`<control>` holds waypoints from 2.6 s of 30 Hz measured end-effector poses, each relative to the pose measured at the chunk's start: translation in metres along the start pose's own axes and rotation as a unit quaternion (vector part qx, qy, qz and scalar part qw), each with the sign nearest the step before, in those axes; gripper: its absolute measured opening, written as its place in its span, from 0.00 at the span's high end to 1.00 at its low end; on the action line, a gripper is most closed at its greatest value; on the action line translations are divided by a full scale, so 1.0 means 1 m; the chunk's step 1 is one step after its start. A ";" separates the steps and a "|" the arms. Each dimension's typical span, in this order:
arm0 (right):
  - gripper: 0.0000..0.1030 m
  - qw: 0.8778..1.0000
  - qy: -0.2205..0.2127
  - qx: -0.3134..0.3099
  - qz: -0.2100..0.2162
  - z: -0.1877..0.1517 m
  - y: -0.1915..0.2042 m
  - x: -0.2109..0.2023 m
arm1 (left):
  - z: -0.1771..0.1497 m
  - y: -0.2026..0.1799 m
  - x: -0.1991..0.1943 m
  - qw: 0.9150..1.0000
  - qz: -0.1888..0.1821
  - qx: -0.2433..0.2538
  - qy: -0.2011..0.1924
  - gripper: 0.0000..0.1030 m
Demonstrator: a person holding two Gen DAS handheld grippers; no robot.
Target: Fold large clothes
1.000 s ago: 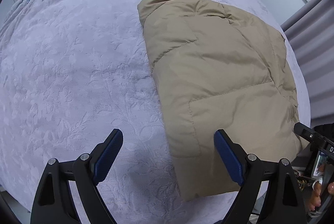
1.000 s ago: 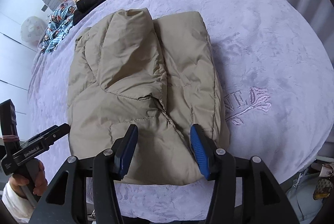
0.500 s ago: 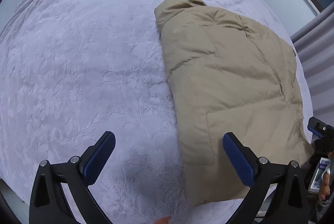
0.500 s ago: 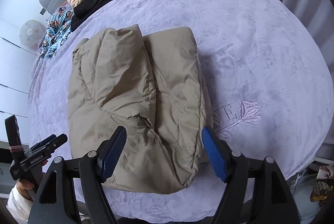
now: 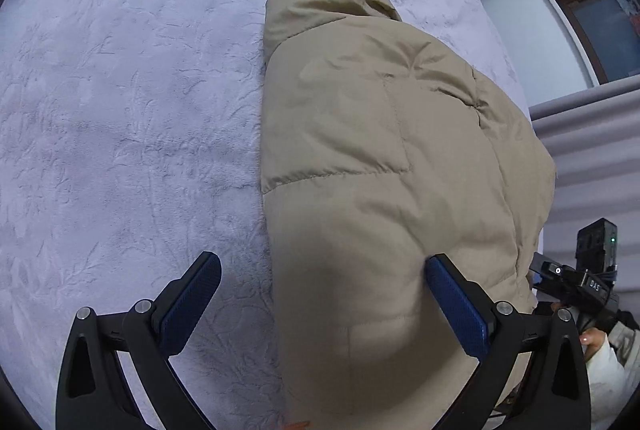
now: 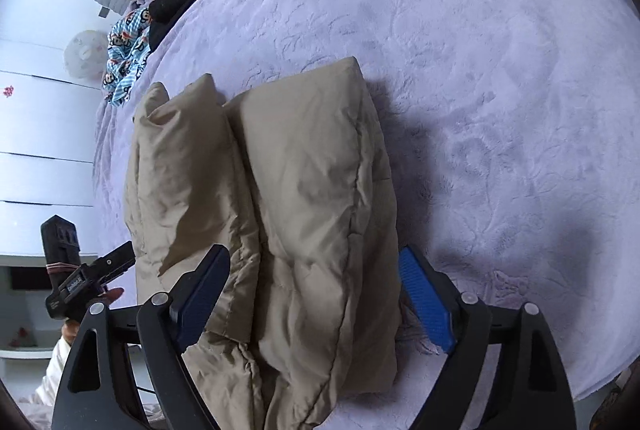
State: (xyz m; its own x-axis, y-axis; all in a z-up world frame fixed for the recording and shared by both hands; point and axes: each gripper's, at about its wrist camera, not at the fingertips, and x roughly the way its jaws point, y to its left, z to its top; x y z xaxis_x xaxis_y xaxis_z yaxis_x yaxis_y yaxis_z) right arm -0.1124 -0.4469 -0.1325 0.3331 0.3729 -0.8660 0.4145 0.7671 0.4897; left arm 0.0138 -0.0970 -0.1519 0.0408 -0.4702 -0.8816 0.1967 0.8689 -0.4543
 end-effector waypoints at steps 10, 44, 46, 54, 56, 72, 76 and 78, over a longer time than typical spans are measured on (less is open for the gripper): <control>0.13 0.991 0.050 0.007 0.125 0.017 -0.025 0.043 | 0.008 0.035 0.040 0.984 -0.158 -0.059 0.058 0.00; 0.48 0.977 0.051 -0.035 0.204 0.023 0.102 0.123 | 0.062 0.005 -0.041 0.989 -0.133 0.007 -0.056 0.29; 0.48 0.976 0.044 -0.046 0.208 0.025 0.129 0.138 | 0.077 0.025 -0.056 0.990 -0.122 0.010 -0.066 0.29; 0.48 0.971 0.040 -0.080 0.223 0.037 0.228 0.219 | 0.133 0.121 -0.089 0.992 -0.079 -0.013 -0.098 0.29; 0.48 0.971 0.047 -0.092 0.217 0.046 0.248 0.244 | 0.143 0.143 -0.078 0.993 -0.063 -0.026 -0.100 0.28; 0.35 0.990 -0.095 -0.097 0.042 0.063 0.246 0.196 | 0.166 0.182 -0.109 0.981 0.070 -0.010 -0.181 0.15; 0.35 0.986 -0.065 -0.117 0.101 0.086 0.284 0.215 | 0.179 0.207 -0.097 0.976 0.107 -0.025 -0.186 0.15; 0.38 0.986 -0.046 -0.108 0.115 0.093 0.304 0.241 | 0.185 0.202 -0.078 0.977 0.112 -0.027 -0.177 0.15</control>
State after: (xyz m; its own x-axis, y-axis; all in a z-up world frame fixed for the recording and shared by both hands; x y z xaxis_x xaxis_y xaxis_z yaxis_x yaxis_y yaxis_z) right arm 0.1725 -0.1726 -0.1833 0.4776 0.5088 -0.7163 0.1322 0.7643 0.6311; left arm 0.2318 0.0864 -0.1509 0.4149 -0.2829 -0.8648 0.0921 0.9586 -0.2694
